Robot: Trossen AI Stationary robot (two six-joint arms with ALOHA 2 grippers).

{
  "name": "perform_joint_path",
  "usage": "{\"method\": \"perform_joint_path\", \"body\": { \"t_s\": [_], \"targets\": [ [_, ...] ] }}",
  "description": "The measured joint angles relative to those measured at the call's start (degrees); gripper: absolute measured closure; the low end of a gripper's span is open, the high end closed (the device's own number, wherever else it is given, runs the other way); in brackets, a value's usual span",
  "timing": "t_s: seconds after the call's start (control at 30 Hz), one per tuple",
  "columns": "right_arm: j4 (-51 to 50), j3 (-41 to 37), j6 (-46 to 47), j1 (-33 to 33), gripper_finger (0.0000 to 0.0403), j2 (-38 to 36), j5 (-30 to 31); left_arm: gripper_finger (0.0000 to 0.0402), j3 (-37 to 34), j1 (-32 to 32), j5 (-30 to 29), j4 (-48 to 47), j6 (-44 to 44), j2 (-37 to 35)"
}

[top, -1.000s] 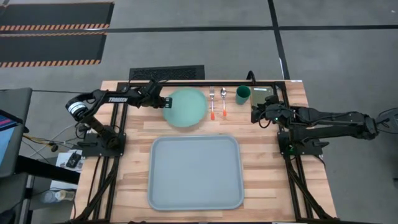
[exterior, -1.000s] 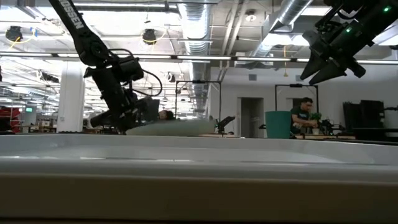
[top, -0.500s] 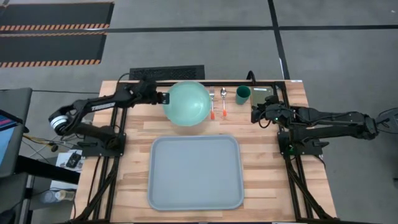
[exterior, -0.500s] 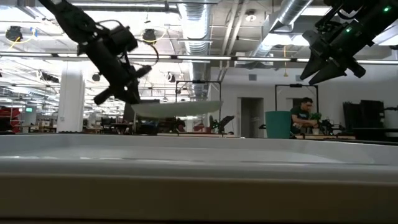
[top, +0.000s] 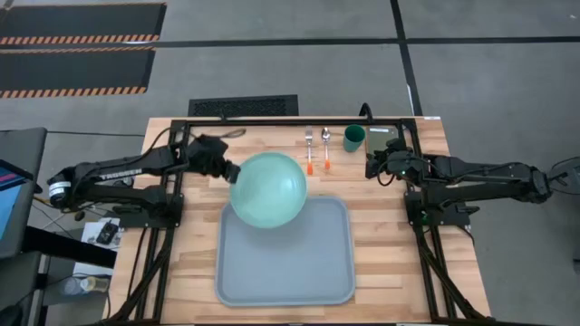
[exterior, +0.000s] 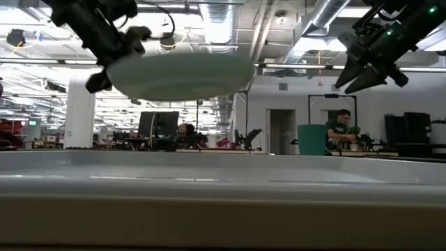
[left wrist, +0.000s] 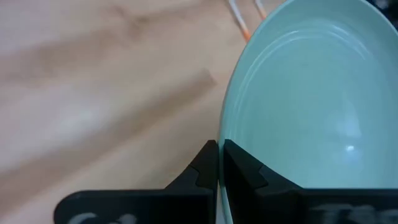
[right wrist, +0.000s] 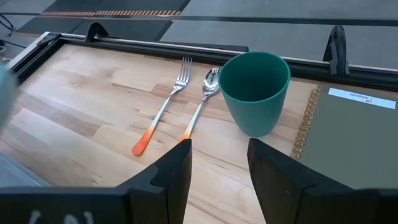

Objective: Pick and place plate/cup/fork/spoon on tray
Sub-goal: Put the green plate on the blue serving tray

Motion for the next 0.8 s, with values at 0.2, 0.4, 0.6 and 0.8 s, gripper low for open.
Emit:
{"method": "perform_joint_path", "body": {
  "t_s": [0.2,0.4,0.6,0.8],
  "targets": [
    [0.1,0.0,0.0,0.0,0.0221,0.0,0.0,0.0402,0.0,-14.2,-6.6,-0.3,-7.9,-0.6],
    [0.1,0.0,0.0,0.0,0.0221,0.0,0.0,0.0401,0.0,-27.9,-12.4,-2.8,-16.3,2.8],
    [0.1,0.0,0.0,0.0,0.0221,0.0,0.0,0.0401,-0.1,-36.7,-16.1,-5.9,-23.4,8.8],
    [0.1,0.0,0.0,0.0,0.0221,0.0,-0.1,0.0401,-0.2,-41.7,-16.0,-1.0,-26.8,16.4]
  ]
}}
